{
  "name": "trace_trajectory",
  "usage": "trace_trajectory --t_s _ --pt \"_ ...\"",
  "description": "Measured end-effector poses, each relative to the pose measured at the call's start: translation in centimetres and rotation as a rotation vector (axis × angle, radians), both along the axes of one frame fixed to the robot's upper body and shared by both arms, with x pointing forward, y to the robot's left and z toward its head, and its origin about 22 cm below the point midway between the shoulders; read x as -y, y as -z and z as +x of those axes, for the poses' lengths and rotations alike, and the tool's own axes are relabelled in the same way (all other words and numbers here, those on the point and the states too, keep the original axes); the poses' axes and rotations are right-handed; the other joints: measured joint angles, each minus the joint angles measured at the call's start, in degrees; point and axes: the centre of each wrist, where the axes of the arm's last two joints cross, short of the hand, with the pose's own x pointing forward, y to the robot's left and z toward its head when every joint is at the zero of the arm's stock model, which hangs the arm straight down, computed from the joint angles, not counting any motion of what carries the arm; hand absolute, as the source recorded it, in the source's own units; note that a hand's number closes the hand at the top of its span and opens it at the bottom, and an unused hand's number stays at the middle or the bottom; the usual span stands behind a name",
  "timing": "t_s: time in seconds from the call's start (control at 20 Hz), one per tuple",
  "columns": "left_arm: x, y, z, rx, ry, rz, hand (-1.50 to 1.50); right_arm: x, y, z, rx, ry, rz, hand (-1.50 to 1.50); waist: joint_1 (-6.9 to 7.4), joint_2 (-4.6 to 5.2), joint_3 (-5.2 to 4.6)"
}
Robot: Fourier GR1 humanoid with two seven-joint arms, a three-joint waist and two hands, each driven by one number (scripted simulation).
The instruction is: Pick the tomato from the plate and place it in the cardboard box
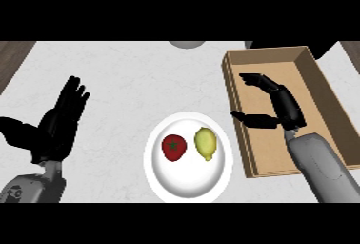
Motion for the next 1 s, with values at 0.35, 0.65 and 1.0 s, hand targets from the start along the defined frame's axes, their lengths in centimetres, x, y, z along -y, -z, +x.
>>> trace_trajectory --t_s 0.35,0.65,1.0 --pt "-0.4 0.6 -0.2 -0.013 -0.015 -0.010 0.00 0.1 -5.1 2.0 -0.041 -0.261 -0.323 -1.50 -0.75 -0.32 -0.01" --pt "-0.5 0.4 -0.5 -0.014 -0.019 -0.008 0.00 -3.2 -9.8 2.5 -0.187 -0.428 -0.496 -1.50 -1.17 -0.49 0.02" --pt "-0.7 0.5 -1.2 -0.015 -0.024 -0.010 0.00 -7.5 -12.5 1.4 -0.248 -0.522 -0.475 -1.50 -1.31 -0.37 0.07"
